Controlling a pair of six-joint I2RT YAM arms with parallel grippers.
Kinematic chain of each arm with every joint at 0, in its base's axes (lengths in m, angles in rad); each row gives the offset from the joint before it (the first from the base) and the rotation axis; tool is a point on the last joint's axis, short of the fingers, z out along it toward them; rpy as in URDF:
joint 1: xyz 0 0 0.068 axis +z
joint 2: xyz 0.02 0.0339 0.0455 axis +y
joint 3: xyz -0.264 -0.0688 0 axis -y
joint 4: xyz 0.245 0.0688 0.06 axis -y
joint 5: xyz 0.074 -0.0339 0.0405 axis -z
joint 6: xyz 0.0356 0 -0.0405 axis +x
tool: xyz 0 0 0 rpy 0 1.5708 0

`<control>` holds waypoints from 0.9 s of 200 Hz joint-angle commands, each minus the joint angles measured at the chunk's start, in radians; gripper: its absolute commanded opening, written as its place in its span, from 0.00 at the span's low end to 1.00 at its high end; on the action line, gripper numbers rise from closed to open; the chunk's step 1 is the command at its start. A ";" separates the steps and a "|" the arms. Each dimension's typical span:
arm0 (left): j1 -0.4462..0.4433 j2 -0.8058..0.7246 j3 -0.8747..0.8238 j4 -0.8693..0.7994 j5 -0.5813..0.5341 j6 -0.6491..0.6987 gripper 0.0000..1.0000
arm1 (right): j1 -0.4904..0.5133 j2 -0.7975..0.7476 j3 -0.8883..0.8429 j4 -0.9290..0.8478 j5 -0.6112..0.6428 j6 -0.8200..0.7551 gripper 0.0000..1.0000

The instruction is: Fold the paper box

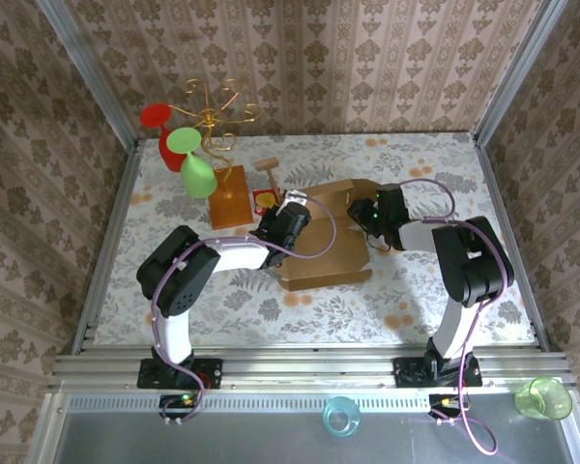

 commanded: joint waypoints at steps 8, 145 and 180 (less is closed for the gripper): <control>-0.008 0.032 0.006 -0.081 0.021 0.043 0.00 | 0.021 -0.015 0.004 0.003 -0.041 0.011 0.32; -0.002 0.018 -0.006 -0.084 0.028 0.050 0.00 | 0.070 0.045 0.015 0.028 -0.043 -0.006 0.32; 0.000 -0.011 -0.036 -0.084 0.029 0.058 0.00 | 0.069 -0.183 -0.081 0.053 -0.062 -0.149 0.41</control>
